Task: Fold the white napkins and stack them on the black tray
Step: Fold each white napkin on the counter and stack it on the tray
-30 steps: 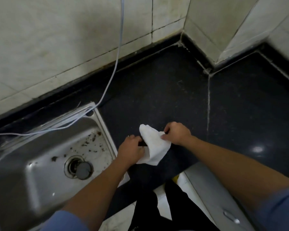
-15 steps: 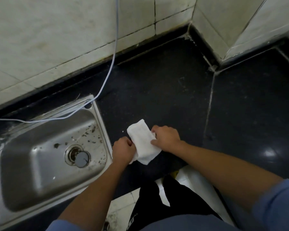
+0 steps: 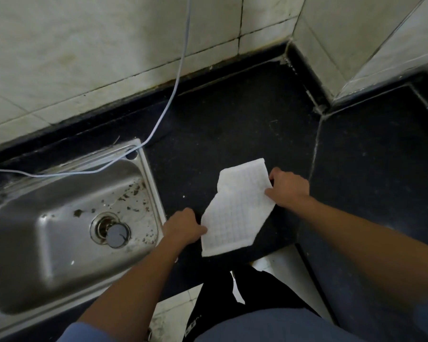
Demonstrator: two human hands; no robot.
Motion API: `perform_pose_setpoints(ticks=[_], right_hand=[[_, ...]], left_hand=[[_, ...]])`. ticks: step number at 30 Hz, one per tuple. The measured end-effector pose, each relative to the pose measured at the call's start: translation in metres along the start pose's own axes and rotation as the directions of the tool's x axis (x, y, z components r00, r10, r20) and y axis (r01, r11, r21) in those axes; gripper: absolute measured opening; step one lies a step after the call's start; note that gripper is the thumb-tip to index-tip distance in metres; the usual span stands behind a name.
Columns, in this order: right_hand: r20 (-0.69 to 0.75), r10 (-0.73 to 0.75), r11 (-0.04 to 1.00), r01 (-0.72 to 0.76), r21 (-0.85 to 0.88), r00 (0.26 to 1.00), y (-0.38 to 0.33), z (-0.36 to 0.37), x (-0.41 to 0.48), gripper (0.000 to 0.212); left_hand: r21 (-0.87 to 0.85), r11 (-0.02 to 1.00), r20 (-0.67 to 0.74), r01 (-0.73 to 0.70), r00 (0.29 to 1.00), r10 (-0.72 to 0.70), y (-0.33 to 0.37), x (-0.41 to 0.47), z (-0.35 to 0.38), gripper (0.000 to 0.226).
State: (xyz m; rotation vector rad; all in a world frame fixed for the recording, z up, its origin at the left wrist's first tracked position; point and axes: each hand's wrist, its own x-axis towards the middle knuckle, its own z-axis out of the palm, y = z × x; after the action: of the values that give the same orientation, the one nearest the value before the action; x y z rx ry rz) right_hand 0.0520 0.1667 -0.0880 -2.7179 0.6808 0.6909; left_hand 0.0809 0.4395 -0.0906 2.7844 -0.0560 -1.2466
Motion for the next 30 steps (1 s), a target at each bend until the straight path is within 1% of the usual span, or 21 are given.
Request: perform_pose_setpoints(ticks=[3, 4, 5, 7, 8, 9, 11, 12, 14, 15, 16, 18, 19, 21, 22, 24, 25, 26, 28, 29, 30], right_hand=[[-0.092, 0.022, 0.997, -0.015, 0.075, 0.996, -0.011, -0.005, 0.008, 0.046], [-0.087, 0.036, 0.994, -0.027, 0.102, 0.996, -0.014, -0.006, 0.011, 0.047], [-0.068, 0.036, 0.992, -0.028, 0.12, 0.997, -0.017, -0.004, 0.013, 0.045], [-0.043, 0.007, 0.984, 0.001, 0.179, 0.999, -0.018, 0.003, 0.014, 0.039], [-0.053, -0.009, 0.974, 0.02, 0.227, 0.999, -0.017, 0.006, 0.012, 0.038], [-0.083, -0.021, 0.959, 0.043, 0.279, 0.996, -0.014, 0.008, 0.009, 0.037], [-0.184, -0.02, 0.925, 0.088, 0.37, 0.983, -0.007, 0.01, 0.002, 0.033], [-0.227, -0.011, 0.911, 0.104, 0.4, 0.974, -0.002, 0.01, -0.002, 0.03], [-0.259, -0.001, 0.895, 0.117, 0.43, 0.966, 0.009, 0.011, -0.006, 0.022], [-0.261, -0.001, 0.893, 0.118, 0.434, 0.965, 0.014, 0.011, -0.005, 0.017], [-0.266, -0.006, 0.893, 0.125, 0.433, 0.964, 0.017, 0.01, -0.002, 0.014], [-0.279, -0.023, 0.892, 0.146, 0.427, 0.96, 0.019, 0.007, 0.008, 0.012], [-0.288, -0.031, 0.891, 0.157, 0.426, 0.957, 0.017, 0.003, 0.014, 0.012], [-0.294, -0.026, 0.881, 0.16, 0.444, 0.956, 0.011, -0.004, 0.027, 0.015], [-0.285, -0.014, 0.876, 0.149, 0.459, 0.959, 0.007, -0.008, 0.033, 0.017], [-0.237, 0.01, 0.876, 0.105, 0.471, 0.972, 0.001, -0.012, 0.04, 0.022], [-0.201, 0.021, 0.877, 0.079, 0.473, 0.979, -0.001, -0.012, 0.041, 0.027], [-0.16, 0.032, 0.872, 0.05, 0.487, 0.987, -0.002, -0.011, 0.039, 0.034], [-0.07, 0.053, 0.834, -0.006, 0.552, 0.996, 0.0, -0.004, 0.029, 0.048], [-0.023, 0.055, 0.806, -0.031, 0.592, 0.998, 0.002, 0.002, 0.023, 0.055], [0.02, 0.048, 0.773, -0.05, 0.632, 0.999, 0.005, 0.007, 0.016, 0.061]], left_hand=[[-0.101, 0.992, -0.2, -0.081, 0.978, 0.059, 0.018, 0.014, -0.014, 0.022], [-0.155, 0.98, -0.257, -0.126, 0.963, 0.083, 0.026, 0.022, -0.018, 0.023], [-0.214, 0.961, -0.287, -0.177, 0.951, 0.112, 0.034, 0.03, -0.022, 0.03], [-0.264, 0.928, -0.276, -0.262, 0.943, 0.187, 0.052, 0.046, -0.028, 0.048], [-0.248, 0.925, -0.255, -0.288, 0.941, 0.224, 0.061, 0.052, -0.032, 0.05], [-0.213, 0.925, -0.228, -0.314, 0.937, 0.265, 0.07, 0.058, -0.035, 0.044], [-0.14, 0.927, -0.183, -0.349, 0.929, 0.322, 0.083, 0.063, -0.04, 0.014], [-0.134, 0.917, -0.186, -0.377, 0.918, 0.35, 0.087, 0.062, -0.041, 0.015], [-0.197, 0.86, -0.269, -0.472, 0.869, 0.415, 0.09, 0.058, -0.04, 0.021], [-0.253, 0.822, -0.323, -0.51, 0.846, 0.425, 0.089, 0.055, -0.041, 0.018], [-0.318, 0.794, -0.352, -0.518, 0.842, 0.408, 0.088, 0.052, -0.044, 0.015], [-0.412, 0.79, -0.335, -0.454, 0.882, 0.332, 0.083, 0.053, -0.054, 0.018], [-0.418, 0.807, -0.331, -0.418, 0.897, 0.293, 0.081, 0.056, -0.06, 0.019], [-0.373, 0.861, -0.386, -0.346, 0.902, 0.195, 0.076, 0.066, -0.073, 0.012], [-0.354, 0.889, -0.428, -0.291, 0.896, 0.123, 0.072, 0.071, -0.078, 0.013], [-0.331, 0.92, -0.517, -0.21, 0.856, 0.009, 0.063, 0.076, -0.082, 0.017], [-0.304, 0.931, -0.558, -0.205, 0.83, 0.0, 0.059, 0.076, -0.082, 0.02], [-0.263, 0.939, -0.591, -0.224, 0.806, 0.027, 0.054, 0.074, -0.079, 0.022], [-0.169, 0.932, -0.596, -0.322, 0.786, 0.163, 0.049, 0.062, -0.067, 0.019], [-0.117, 0.916, -0.557, -0.385, 0.789, 0.26, 0.048, 0.054, -0.056, 0.013], [-0.057, 0.898, -0.487, -0.437, 0.798, 0.357, 0.047, 0.046, -0.043, 0.008]])
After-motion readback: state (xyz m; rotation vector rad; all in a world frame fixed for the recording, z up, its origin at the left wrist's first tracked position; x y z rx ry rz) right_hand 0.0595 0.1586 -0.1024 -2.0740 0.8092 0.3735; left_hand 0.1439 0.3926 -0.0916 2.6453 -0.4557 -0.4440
